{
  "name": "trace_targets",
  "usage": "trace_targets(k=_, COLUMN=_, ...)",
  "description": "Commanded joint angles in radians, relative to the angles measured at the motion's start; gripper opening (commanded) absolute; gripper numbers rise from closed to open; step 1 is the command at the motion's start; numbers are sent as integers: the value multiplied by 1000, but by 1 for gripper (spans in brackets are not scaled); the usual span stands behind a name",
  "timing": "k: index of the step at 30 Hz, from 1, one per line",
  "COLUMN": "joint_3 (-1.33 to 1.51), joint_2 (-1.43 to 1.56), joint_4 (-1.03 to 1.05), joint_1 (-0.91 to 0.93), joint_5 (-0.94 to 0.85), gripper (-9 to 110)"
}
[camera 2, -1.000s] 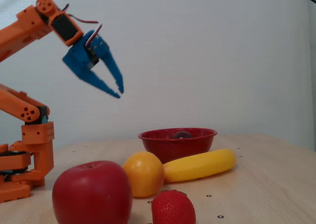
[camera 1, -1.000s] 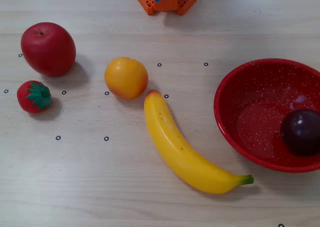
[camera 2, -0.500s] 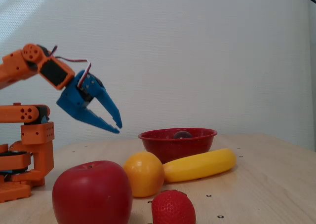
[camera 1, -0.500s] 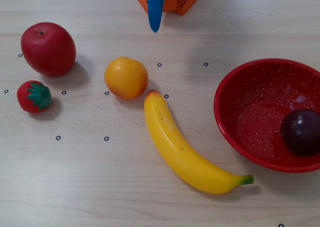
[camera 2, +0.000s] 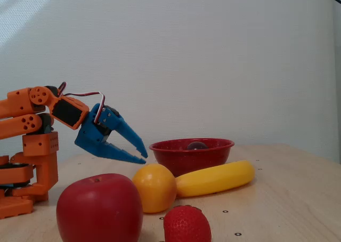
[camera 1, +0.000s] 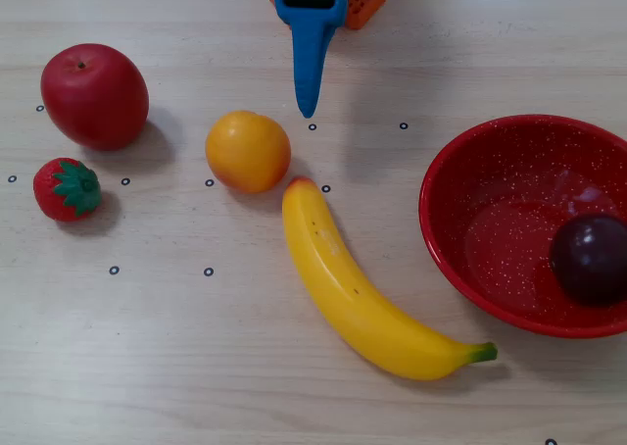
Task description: Put the plum in the red bowl.
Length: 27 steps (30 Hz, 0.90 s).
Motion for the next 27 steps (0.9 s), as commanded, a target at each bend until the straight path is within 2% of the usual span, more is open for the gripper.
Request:
trace_targets(k=1, joint_3=9, joint_2=12, joint_4=49, joint_1=6, joint_5=-6, gripper=0)
trace_targets(k=4, joint_3=9, joint_2=14, joint_4=130, joint_1=6, joint_5=-35, gripper=0)
trace_targets(k=10, joint_3=9, joint_2=14, joint_4=140, joint_1=3, joint_5=-124, gripper=0)
trace_targets(k=27, joint_3=8, joint_2=14, joint_4=144, joint_1=0, joint_5=-97, gripper=0)
